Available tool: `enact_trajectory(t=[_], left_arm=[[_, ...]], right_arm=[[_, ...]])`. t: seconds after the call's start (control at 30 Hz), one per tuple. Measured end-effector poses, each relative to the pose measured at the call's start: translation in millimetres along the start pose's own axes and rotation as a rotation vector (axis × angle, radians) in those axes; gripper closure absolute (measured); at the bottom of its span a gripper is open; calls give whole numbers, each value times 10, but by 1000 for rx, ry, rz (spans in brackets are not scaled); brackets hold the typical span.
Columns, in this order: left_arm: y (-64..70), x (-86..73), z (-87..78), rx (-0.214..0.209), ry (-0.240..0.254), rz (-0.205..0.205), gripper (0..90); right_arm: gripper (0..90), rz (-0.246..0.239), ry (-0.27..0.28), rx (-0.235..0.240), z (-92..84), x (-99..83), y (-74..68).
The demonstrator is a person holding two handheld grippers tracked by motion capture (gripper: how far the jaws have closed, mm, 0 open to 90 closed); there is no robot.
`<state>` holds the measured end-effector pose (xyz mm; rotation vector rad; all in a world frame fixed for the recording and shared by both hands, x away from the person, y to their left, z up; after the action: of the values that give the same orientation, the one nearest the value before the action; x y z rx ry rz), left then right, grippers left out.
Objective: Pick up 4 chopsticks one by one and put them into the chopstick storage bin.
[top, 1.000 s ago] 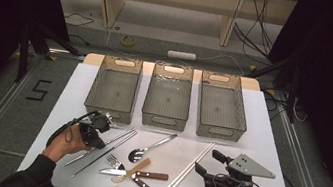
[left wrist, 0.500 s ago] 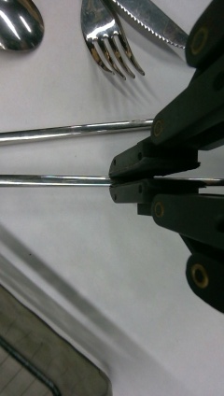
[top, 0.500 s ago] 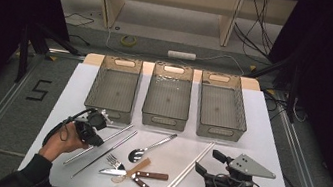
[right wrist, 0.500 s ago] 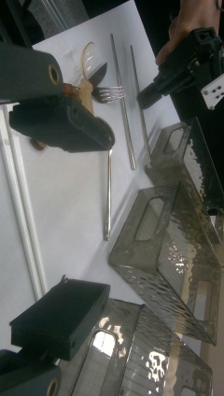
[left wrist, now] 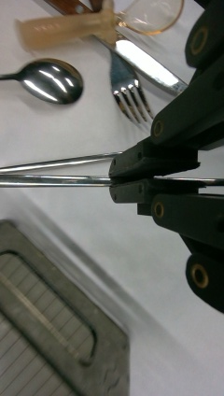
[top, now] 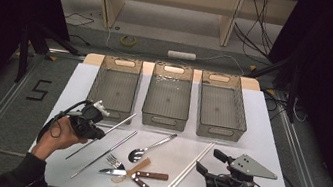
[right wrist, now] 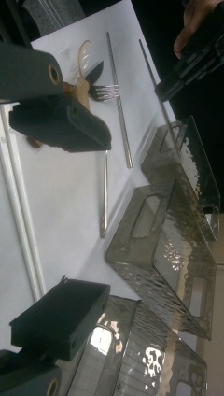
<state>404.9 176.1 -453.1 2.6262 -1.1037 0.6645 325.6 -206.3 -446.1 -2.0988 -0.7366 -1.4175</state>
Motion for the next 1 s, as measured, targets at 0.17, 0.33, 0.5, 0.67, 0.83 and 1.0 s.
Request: enact_trajectory(t=[0.17, 0.33, 0.5, 0.67, 0.83, 1.0], left_arm=[[-14, 98, -106, -3, 91, -15, 851], [-60, 190, -177, 7, 154, -33, 851], [-129, 284, -216, 20, 198, -56, 851], [-218, 406, -282, 40, 236, -73, 851], [-315, 523, -331, 61, 267, -90, 851], [-409, 624, -377, 78, 296, -107, 851]], right_arm=[[262, 0, 5, -4, -4, 1, 5], [261, -1, 6, -7, -1, -1, 11], [261, 5, 8, -9, -7, 1, 19], [261, 4, 8, -9, -5, -1, 21], [261, 4, 10, -8, -8, 0, 26], [261, 4, 12, -9, -9, 2, 27]])
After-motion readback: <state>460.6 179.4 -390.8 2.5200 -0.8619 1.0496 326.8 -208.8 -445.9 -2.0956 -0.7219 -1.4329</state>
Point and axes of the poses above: each handheld gripper's, and its own axes: z roughly forward along the jaws, x roughly out of its top, y roughly to its right, the point moved 5 cm from there along z, roughly forward along the jaws, and after that the axes turned 3 degrees about y, right-handed, at the moved point
